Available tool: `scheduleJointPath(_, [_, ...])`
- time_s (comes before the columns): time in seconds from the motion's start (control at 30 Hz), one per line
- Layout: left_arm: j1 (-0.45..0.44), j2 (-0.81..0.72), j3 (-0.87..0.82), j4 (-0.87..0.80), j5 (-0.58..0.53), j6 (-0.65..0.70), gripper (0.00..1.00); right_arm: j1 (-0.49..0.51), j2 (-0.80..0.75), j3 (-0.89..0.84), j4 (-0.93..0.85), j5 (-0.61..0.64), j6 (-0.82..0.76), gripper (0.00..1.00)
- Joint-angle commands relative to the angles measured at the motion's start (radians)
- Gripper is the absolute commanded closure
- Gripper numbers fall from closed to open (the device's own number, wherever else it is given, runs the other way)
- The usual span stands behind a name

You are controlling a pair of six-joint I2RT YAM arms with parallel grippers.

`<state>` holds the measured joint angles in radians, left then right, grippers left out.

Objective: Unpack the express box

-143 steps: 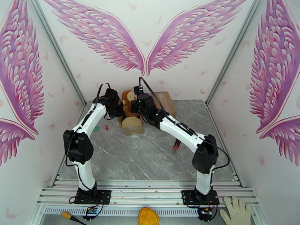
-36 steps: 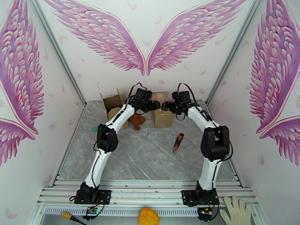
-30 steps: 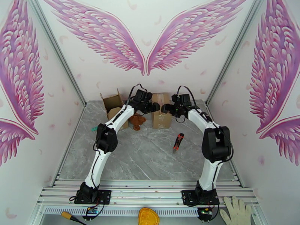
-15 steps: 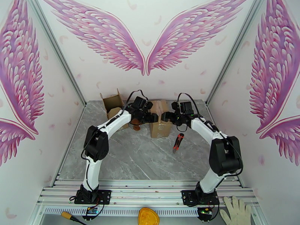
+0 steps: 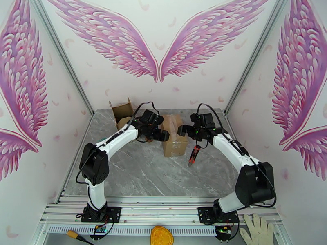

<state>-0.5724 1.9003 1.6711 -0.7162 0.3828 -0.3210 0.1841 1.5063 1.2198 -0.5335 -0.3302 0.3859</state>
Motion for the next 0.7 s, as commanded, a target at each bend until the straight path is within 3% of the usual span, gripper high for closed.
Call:
scheduleJointPath(0.0, [0.025,-0.077,0.015,-0.034,-0.061,0.080,0.16,-0.013,-0.071,0.054,-0.068,0.188,0.014,0.01])
scheduleJointPath(0.17, [0.047,-0.098,0.055,-0.030,-0.102,0.140,0.14,-0.059,-0.197,-0.002,-0.064,0.436,0.110,0.01])
scheduleJointPath(0.3, [0.076,-0.106,0.080,0.038,-0.131,0.158,0.06,-0.117,-0.175,-0.035,-0.193,0.569,0.221,0.01])
scheduleJointPath(0.4, [0.082,-0.108,0.094,0.100,-0.192,0.191,0.01,-0.123,-0.123,-0.071,-0.237,0.586,0.265,0.01])
scheduleJointPath(0.57, [0.088,-0.096,0.121,0.176,-0.257,0.246,0.01,-0.117,-0.062,-0.175,-0.147,0.476,0.361,0.01])
scheduleJointPath(0.67, [0.092,-0.093,0.129,0.210,-0.262,0.259,0.01,-0.106,-0.030,-0.210,-0.113,0.474,0.406,0.08])
